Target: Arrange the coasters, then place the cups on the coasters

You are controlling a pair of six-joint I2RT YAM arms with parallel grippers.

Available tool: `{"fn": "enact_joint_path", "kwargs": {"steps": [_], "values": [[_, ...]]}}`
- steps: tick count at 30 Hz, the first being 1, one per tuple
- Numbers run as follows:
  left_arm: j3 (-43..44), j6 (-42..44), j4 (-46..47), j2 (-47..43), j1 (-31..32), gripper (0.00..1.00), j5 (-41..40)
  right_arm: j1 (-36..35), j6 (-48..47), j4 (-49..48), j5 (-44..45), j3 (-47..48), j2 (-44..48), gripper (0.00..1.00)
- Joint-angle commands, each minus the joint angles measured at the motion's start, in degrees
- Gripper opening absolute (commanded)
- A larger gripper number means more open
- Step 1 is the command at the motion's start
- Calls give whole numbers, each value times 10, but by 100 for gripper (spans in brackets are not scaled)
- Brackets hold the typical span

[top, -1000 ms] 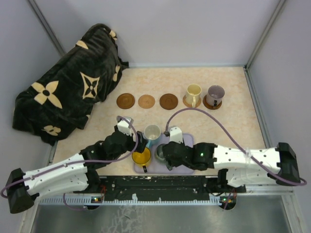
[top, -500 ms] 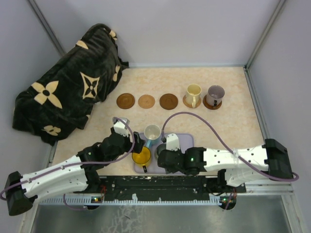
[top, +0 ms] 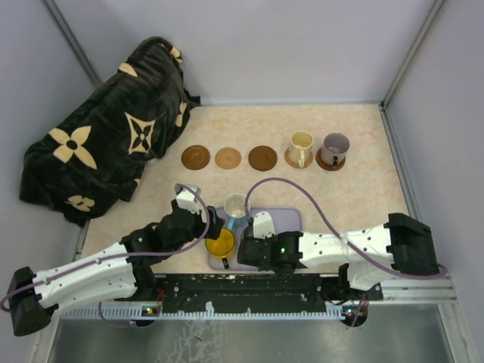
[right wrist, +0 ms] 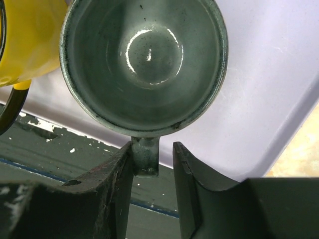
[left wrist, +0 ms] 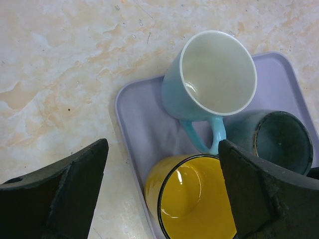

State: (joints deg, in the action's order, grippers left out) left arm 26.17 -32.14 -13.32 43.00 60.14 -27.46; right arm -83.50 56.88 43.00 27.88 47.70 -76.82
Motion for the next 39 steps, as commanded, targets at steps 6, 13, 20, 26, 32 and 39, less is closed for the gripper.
{"fn": "enact_joint_path", "kwargs": {"steps": [6,13,20,26,32,39], "values": [[-8,-9,-4,-5,4,97,-16,1,8,-25,34,28,-8,31],[-9,-10,-6,-7,4,97,-19,8,-1,-32,23,28,-19,8],[-14,-17,-8,-13,3,97,-23,8,-4,-10,26,39,-14,0],[-20,-19,2,-12,4,97,-20,4,16,33,63,54,12,0],[-14,-16,0,-16,3,97,-26,0,39,84,126,75,53,0],[-16,-14,1,-17,4,97,-27,48,15,147,192,108,67,0]]}}
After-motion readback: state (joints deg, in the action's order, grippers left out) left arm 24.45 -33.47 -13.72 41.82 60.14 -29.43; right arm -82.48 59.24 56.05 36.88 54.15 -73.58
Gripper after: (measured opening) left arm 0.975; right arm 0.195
